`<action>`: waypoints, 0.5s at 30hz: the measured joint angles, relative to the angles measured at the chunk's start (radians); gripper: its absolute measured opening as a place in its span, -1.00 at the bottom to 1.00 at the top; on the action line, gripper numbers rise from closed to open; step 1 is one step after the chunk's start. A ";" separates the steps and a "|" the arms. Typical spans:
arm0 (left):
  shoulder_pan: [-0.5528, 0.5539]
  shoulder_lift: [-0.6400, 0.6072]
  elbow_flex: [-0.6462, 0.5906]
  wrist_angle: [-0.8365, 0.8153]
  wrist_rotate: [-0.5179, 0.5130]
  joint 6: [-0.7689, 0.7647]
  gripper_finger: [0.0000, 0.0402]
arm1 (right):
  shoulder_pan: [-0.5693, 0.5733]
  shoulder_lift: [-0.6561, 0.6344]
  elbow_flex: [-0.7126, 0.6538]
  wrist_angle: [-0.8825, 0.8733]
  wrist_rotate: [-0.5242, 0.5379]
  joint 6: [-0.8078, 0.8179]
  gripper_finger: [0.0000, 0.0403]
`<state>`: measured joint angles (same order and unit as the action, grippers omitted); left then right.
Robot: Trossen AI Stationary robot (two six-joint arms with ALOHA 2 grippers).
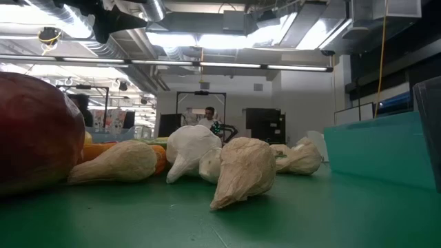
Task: Sort produce into baskets
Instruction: Put the lemon into the right black bin
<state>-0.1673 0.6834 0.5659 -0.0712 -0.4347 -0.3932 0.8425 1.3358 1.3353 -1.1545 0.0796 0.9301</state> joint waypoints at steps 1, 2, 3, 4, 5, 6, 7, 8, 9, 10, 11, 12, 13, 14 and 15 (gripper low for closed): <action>0.000 0.000 0.000 0.000 0.000 0.000 0.23 | -0.028 -0.001 0.039 -0.011 0.058 -0.085 0.43; 0.000 0.000 0.000 0.000 0.000 0.000 0.23 | -0.055 -0.001 0.076 -0.014 0.124 -0.175 0.43; 0.000 0.000 0.000 0.000 0.000 0.000 0.23 | -0.081 0.000 0.105 -0.013 0.201 -0.268 0.43; 0.000 0.000 0.000 0.000 0.000 0.000 0.23 | -0.108 0.000 0.130 -0.013 0.286 -0.360 0.43; 0.000 0.000 0.000 0.000 0.000 0.000 0.23 | -0.135 0.000 0.150 -0.007 0.378 -0.440 0.43; 0.000 0.000 0.000 0.000 0.000 -0.001 0.23 | -0.164 0.000 0.165 0.007 0.476 -0.516 0.43; 0.000 0.000 0.000 0.000 0.000 -0.001 0.23 | -0.196 0.000 0.175 0.022 0.557 -0.589 0.43; 0.000 0.000 0.000 0.000 0.000 -0.001 0.23 | -0.235 0.000 0.178 0.043 0.617 -0.661 0.43; 0.000 0.000 0.000 0.000 0.000 -0.001 0.23 | -0.276 0.000 0.179 0.073 0.648 -0.733 0.43; 0.000 0.000 0.000 0.000 0.000 -0.001 0.23 | -0.320 0.000 0.179 0.103 0.653 -0.802 0.43; 0.000 0.000 0.000 0.000 0.000 -0.001 0.23 | -0.369 0.001 0.179 0.136 0.635 -0.869 0.43; 0.000 0.000 0.000 0.000 0.000 -0.001 0.23 | -0.418 0.003 0.174 0.185 0.593 -0.933 0.43; 0.000 0.000 0.000 0.000 0.000 -0.001 0.23 | -0.469 0.007 0.169 0.245 0.530 -0.997 0.43; 0.000 0.000 0.000 0.000 0.000 0.001 0.23 | -0.521 0.013 0.162 0.308 0.454 -1.059 0.43; 0.000 0.000 0.000 0.000 0.000 0.005 0.23 | -0.573 0.022 0.151 0.378 0.362 -1.117 0.43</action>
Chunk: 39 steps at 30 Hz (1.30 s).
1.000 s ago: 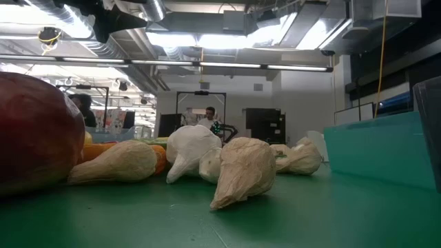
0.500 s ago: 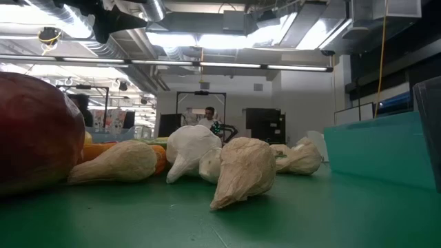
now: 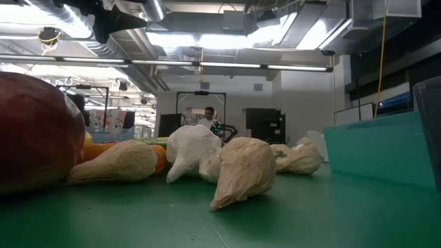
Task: Sort produce into baskets
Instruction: Put the lemon into the right black bin
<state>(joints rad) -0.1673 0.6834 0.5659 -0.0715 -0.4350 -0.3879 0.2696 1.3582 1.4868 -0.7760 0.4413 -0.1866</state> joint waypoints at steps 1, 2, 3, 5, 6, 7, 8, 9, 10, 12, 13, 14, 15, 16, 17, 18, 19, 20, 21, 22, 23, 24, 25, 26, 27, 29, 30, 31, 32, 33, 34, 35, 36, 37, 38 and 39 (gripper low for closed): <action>0.000 0.000 0.000 0.000 -0.002 0.005 0.23 | -0.050 0.011 -0.011 0.068 -0.099 -0.050 0.43; 0.000 0.000 0.000 0.000 -0.010 0.009 0.23 | -0.099 0.025 -0.023 0.131 -0.193 -0.091 0.43; 0.000 0.000 0.000 0.000 -0.023 0.010 0.23 | -0.144 0.041 -0.037 0.194 -0.281 -0.125 0.43; 0.000 0.000 0.000 0.000 -0.058 0.013 0.23 | -0.224 0.078 -0.059 0.309 -0.428 -0.180 0.43; 0.000 0.000 0.000 0.000 -0.073 0.016 0.23 | -0.259 0.100 -0.068 0.359 -0.477 -0.196 0.43; 0.000 0.000 0.000 -0.001 -0.087 0.020 0.23 | -0.291 0.126 -0.076 0.401 -0.516 -0.208 0.43; 0.000 0.000 0.000 -0.001 -0.096 0.021 0.23 | -0.320 0.158 -0.079 0.438 -0.543 -0.212 0.43; 0.000 0.000 0.000 -0.003 -0.101 0.021 0.23 | -0.345 0.191 -0.080 0.475 -0.566 -0.215 0.43; 0.000 0.000 0.000 -0.005 -0.104 0.021 0.23 | -0.368 0.226 -0.081 0.495 -0.588 -0.215 0.43; 0.000 0.000 0.000 -0.009 -0.105 0.021 0.23 | -0.405 0.299 -0.082 0.542 -0.634 -0.220 0.42; 0.000 0.000 0.000 -0.015 -0.105 0.021 0.23 | -0.419 0.333 -0.082 0.558 -0.655 -0.227 0.42; 0.000 0.000 0.000 -0.022 -0.105 0.021 0.23 | -0.432 0.369 -0.082 0.571 -0.678 -0.237 0.43; 0.000 0.000 0.000 -0.029 -0.106 0.021 0.23 | -0.441 0.403 -0.082 0.592 -0.696 -0.243 0.42; 0.000 0.000 0.000 -0.036 -0.110 0.021 0.23 | -0.446 0.438 -0.082 0.611 -0.710 -0.248 0.42; 0.000 0.000 0.000 -0.044 -0.117 0.021 0.23 | -0.450 0.472 -0.082 0.632 -0.722 -0.256 0.43; 0.000 0.000 0.000 -0.052 -0.128 0.020 0.23 | -0.450 0.502 -0.082 0.655 -0.732 -0.262 0.43; 0.000 0.000 0.000 -0.060 -0.144 0.020 0.23 | -0.449 0.530 -0.082 0.671 -0.744 -0.268 0.42; 0.000 0.000 0.000 -0.064 -0.158 0.020 0.23 | -0.448 0.554 -0.082 0.694 -0.752 -0.276 0.42; 0.000 0.000 0.000 -0.067 -0.171 0.020 0.23 | -0.447 0.579 -0.081 0.713 -0.761 -0.287 0.42; 0.000 0.000 0.000 -0.072 -0.184 0.020 0.23 | -0.446 0.602 -0.081 0.735 -0.773 -0.296 0.42; 0.000 0.000 0.000 -0.076 -0.197 0.020 0.23 | -0.444 0.623 -0.079 0.765 -0.785 -0.298 0.42; 0.000 0.000 0.000 -0.078 -0.209 0.020 0.23 | -0.439 0.641 -0.079 0.781 -0.801 -0.298 0.42; 0.000 0.000 0.000 -0.080 -0.220 0.020 0.23 | -0.438 0.659 -0.079 0.803 -0.811 -0.298 0.42; 0.000 0.000 0.000 -0.079 -0.225 0.020 0.23 | -0.437 0.675 -0.071 0.815 -0.818 -0.298 0.42; 0.000 0.000 0.000 -0.079 -0.228 0.020 0.23 | -0.436 0.689 -0.061 0.815 -0.826 -0.297 0.42; 0.000 0.000 0.000 -0.078 -0.228 0.020 0.23 | -0.433 0.717 -0.033 0.817 -0.832 -0.296 0.42; 0.000 0.000 0.000 -0.080 -0.228 0.020 0.23 | -0.433 0.730 -0.017 0.813 -0.833 -0.298 0.42; 0.000 0.000 0.000 -0.080 -0.228 0.020 0.23 | -0.433 0.743 0.001 0.809 -0.835 -0.301 0.42; 0.000 0.000 0.000 -0.080 -0.229 0.020 0.23 | -0.433 0.756 0.019 0.801 -0.835 -0.305 0.42; 0.000 0.000 0.000 -0.080 -0.229 0.020 0.23 | -0.433 0.771 0.039 0.793 -0.835 -0.313 0.42; 0.000 0.000 0.000 -0.080 -0.228 0.019 0.23 | -0.433 0.785 0.063 0.784 -0.835 -0.318 0.42; 0.000 0.000 0.000 -0.080 -0.228 0.017 0.23 | -0.433 0.799 0.087 0.763 -0.836 -0.319 0.42; 0.000 0.000 0.000 -0.080 -0.228 0.012 0.23 | -0.433 0.815 0.115 0.743 -0.836 -0.319 0.42; 0.000 0.000 0.000 -0.080 -0.228 0.005 0.23 | -0.433 0.828 0.140 0.716 -0.835 -0.320 0.42; 0.000 0.000 0.000 -0.081 -0.228 0.000 0.23 | -0.433 0.839 0.158 0.682 -0.835 -0.323 0.42; 0.000 0.000 0.000 -0.081 -0.229 -0.004 0.23 | -0.433 0.851 0.177 0.653 -0.834 -0.335 0.42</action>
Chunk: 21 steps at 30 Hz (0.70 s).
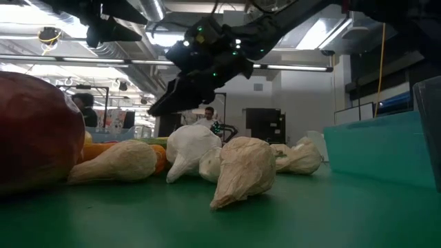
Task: Sort produce into baskets
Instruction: Put the lemon into the right black bin
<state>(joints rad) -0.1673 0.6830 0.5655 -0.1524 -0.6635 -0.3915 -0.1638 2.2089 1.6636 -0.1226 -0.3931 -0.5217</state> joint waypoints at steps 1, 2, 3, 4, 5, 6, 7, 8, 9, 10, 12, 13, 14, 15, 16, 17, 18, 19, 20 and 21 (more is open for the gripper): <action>0.000 0.000 0.000 -0.002 0.000 -0.001 0.23 | 0.000 0.006 0.009 -0.028 0.004 -0.008 0.42; 0.000 0.000 0.000 -0.005 0.000 -0.001 0.23 | 0.000 0.008 0.011 -0.058 0.008 -0.011 0.42; 0.000 0.000 0.000 -0.006 0.000 -0.003 0.23 | 0.000 0.008 0.011 -0.083 0.008 -0.014 0.42; 0.000 0.000 0.000 -0.010 0.000 -0.004 0.23 | -0.001 0.008 0.011 -0.105 0.008 -0.025 0.42; 0.000 0.000 0.000 -0.016 0.000 -0.006 0.23 | -0.002 0.008 0.011 -0.133 0.009 -0.039 0.42; 0.000 0.000 0.000 -0.019 0.000 -0.006 0.23 | -0.002 0.008 0.010 -0.161 0.016 -0.054 0.42; 0.000 0.000 0.000 -0.019 0.000 -0.006 0.23 | -0.002 0.008 0.010 -0.179 0.030 -0.069 0.42; 0.000 0.000 0.000 -0.021 0.000 -0.007 0.23 | -0.002 0.010 0.010 -0.192 0.043 -0.084 0.42; 0.000 0.000 0.000 -0.021 0.000 -0.007 0.23 | -0.002 0.016 0.010 -0.191 0.053 -0.092 0.42; 0.000 0.000 0.000 -0.021 0.000 -0.007 0.23 | -0.002 0.020 0.010 -0.186 0.061 -0.097 0.42; 0.000 0.000 0.000 -0.023 0.000 -0.007 0.23 | -0.005 0.025 0.009 -0.193 0.061 -0.109 0.42; 0.000 0.000 0.000 -0.023 0.000 -0.007 0.23 | -0.007 0.033 0.010 -0.175 0.061 -0.112 0.42; 0.000 0.000 0.000 -0.023 0.000 -0.007 0.23 | -0.007 0.038 0.010 -0.167 0.060 -0.112 0.42; 0.000 0.000 0.000 -0.024 0.000 -0.007 0.23 | -0.008 0.045 0.010 -0.174 0.060 -0.112 0.42; 0.000 0.000 0.000 -0.024 0.000 -0.011 0.23 | -0.009 0.052 0.010 -0.174 0.061 -0.113 0.42; 0.000 0.000 0.000 -0.024 0.000 -0.018 0.23 | -0.009 0.060 0.010 -0.176 0.061 -0.114 0.42; 0.000 0.000 0.000 -0.026 0.000 -0.020 0.23 | -0.009 0.067 0.010 -0.182 0.061 -0.115 0.42; 0.000 0.000 0.000 -0.025 0.000 -0.021 0.23 | -0.009 0.071 0.009 -0.187 0.061 -0.116 0.42; 0.000 0.000 0.000 -0.025 0.000 -0.021 0.23 | -0.007 0.071 0.008 -0.196 0.061 -0.118 0.42; 0.000 0.000 0.000 -0.026 0.000 -0.021 0.23 | -0.008 0.071 0.008 -0.196 0.061 -0.127 0.42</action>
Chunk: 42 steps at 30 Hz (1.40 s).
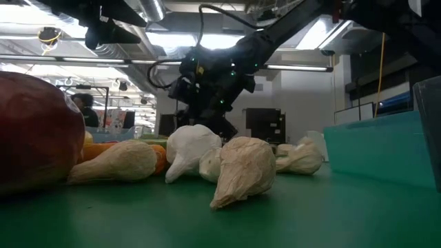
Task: Sort produce into baskets
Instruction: Put the lemon into the right black bin
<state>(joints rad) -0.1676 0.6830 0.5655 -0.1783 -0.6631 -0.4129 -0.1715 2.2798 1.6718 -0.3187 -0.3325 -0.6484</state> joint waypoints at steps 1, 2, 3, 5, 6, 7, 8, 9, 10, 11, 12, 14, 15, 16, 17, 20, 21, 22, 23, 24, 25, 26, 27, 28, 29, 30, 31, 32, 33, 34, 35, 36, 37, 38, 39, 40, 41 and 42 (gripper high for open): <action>0.000 0.000 0.000 0.000 0.000 0.000 0.23 | 0.001 -0.001 0.000 0.005 0.000 -0.010 0.42; 0.000 0.000 0.000 0.000 0.000 0.000 0.23 | 0.002 -0.001 0.000 0.009 0.000 -0.014 0.42; 0.000 0.000 0.000 0.000 0.000 0.000 0.23 | 0.002 -0.001 0.000 0.015 0.000 -0.015 0.42; 0.000 0.000 0.000 0.000 0.000 0.000 0.23 | 0.002 -0.001 0.000 0.022 0.000 -0.014 0.42; 0.000 0.000 0.000 0.000 0.000 0.000 0.23 | 0.002 -0.001 0.000 0.024 0.000 -0.014 0.42; 0.000 0.000 0.000 0.000 0.000 0.000 0.23 | 0.002 -0.001 0.000 0.023 0.000 -0.014 0.42; 0.000 0.000 0.000 0.000 0.000 0.000 0.23 | 0.001 -0.001 0.000 0.021 0.000 -0.014 0.42; 0.000 0.000 0.000 0.000 0.000 0.000 0.23 | 0.002 -0.001 0.000 0.019 0.000 -0.014 0.42; 0.000 0.000 0.000 0.000 0.000 0.000 0.23 | 0.002 -0.001 0.000 0.019 0.000 -0.014 0.42; 0.000 0.000 0.000 0.000 0.000 0.000 0.23 | 0.003 -0.001 0.000 0.023 0.000 -0.014 0.42; 0.000 0.000 0.000 0.000 0.000 0.000 0.23 | 0.006 -0.001 0.000 0.027 0.000 -0.013 0.42; 0.000 0.000 0.000 0.000 0.000 0.000 0.23 | 0.008 -0.001 0.000 0.037 0.025 -0.013 0.38; 0.000 0.000 0.000 0.000 0.000 0.000 0.23 | 0.009 -0.001 0.000 0.039 0.035 -0.013 0.34; 0.000 0.000 0.000 0.000 0.000 0.000 0.23 | 0.009 -0.001 0.000 0.039 0.037 -0.013 0.30; 0.000 0.000 0.000 0.000 0.000 0.000 0.23 | 0.009 -0.001 0.000 0.039 0.037 -0.013 0.25; 0.000 0.000 0.000 0.000 0.000 0.000 0.23 | 0.009 -0.001 0.000 0.038 0.041 -0.011 0.10; 0.000 0.000 0.000 0.000 0.000 0.000 0.23 | 0.009 -0.002 0.000 0.038 0.041 -0.011 0.05; 0.000 0.000 0.000 0.000 0.000 0.000 0.23 | 0.009 -0.002 0.000 0.038 0.043 -0.011 0.00; 0.000 0.000 0.000 0.000 0.000 0.000 0.23 | 0.009 -0.002 0.001 0.037 0.049 -0.011 -0.05; 0.000 0.000 0.000 0.000 0.000 0.000 0.23 | 0.009 -0.003 0.001 0.035 0.056 -0.011 -0.09; 0.000 0.000 0.000 0.000 0.000 0.000 0.23 | 0.009 -0.003 0.002 0.032 0.063 -0.008 -0.13; 0.000 0.000 0.000 0.000 0.000 0.000 0.23 | 0.009 -0.003 0.002 0.029 0.068 -0.005 -0.16; 0.000 0.000 0.000 0.000 0.000 0.000 0.23 | 0.009 -0.003 0.002 0.027 0.071 -0.003 -0.18; 0.000 0.000 0.000 0.000 0.000 0.000 0.23 | 0.009 -0.004 0.002 0.026 0.076 0.001 -0.19; 0.000 0.000 0.000 0.000 0.000 0.000 0.23 | 0.009 -0.004 0.002 0.024 0.081 0.010 -0.20; 0.000 0.000 0.000 0.000 0.000 0.000 0.23 | 0.009 -0.004 0.002 0.023 0.086 0.015 -0.20; 0.000 0.000 0.000 0.000 0.000 0.000 0.23 | 0.009 -0.005 0.002 0.021 0.088 0.018 -0.20; 0.000 0.000 0.000 0.000 0.000 0.000 0.23 | 0.009 -0.009 0.002 0.012 0.093 0.020 -0.20; 0.000 0.000 0.000 0.000 0.000 0.000 0.23 | 0.009 -0.016 0.002 -0.008 0.100 0.021 -0.20; 0.000 0.000 0.000 0.000 0.000 0.000 0.23 | 0.009 -0.022 0.002 -0.025 0.112 0.021 -0.20; 0.000 0.000 0.000 0.000 0.000 0.000 0.23 | 0.009 -0.029 0.002 -0.043 0.119 0.021 -0.20; 0.000 0.000 0.000 0.000 0.000 0.000 0.23 | 0.009 -0.037 0.003 -0.071 0.125 0.021 -0.20; 0.000 0.000 0.000 -0.001 0.000 0.000 0.23 | 0.008 -0.047 0.004 -0.096 0.138 0.022 -0.20; 0.000 0.000 0.000 -0.001 0.000 0.000 0.23 | 0.008 -0.058 0.008 -0.121 0.151 0.022 -0.20; 0.000 0.000 0.000 -0.005 0.001 0.000 0.23 | 0.008 -0.071 0.009 -0.144 0.165 0.022 -0.20; 0.000 0.000 0.000 -0.005 0.000 0.000 0.23 | 0.008 -0.086 0.010 -0.166 0.179 0.022 -0.20; 0.000 0.000 0.000 -0.006 0.001 0.000 0.23 | 0.008 -0.101 0.010 -0.191 0.190 0.022 -0.20; 0.000 0.000 0.000 -0.007 0.000 0.000 0.23 | 0.008 -0.117 0.011 -0.221 0.203 0.022 -0.20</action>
<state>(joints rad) -0.1676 0.6830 0.5655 -0.1851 -0.6627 -0.4129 -0.1631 2.1624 1.6825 -0.5393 -0.1295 -0.6259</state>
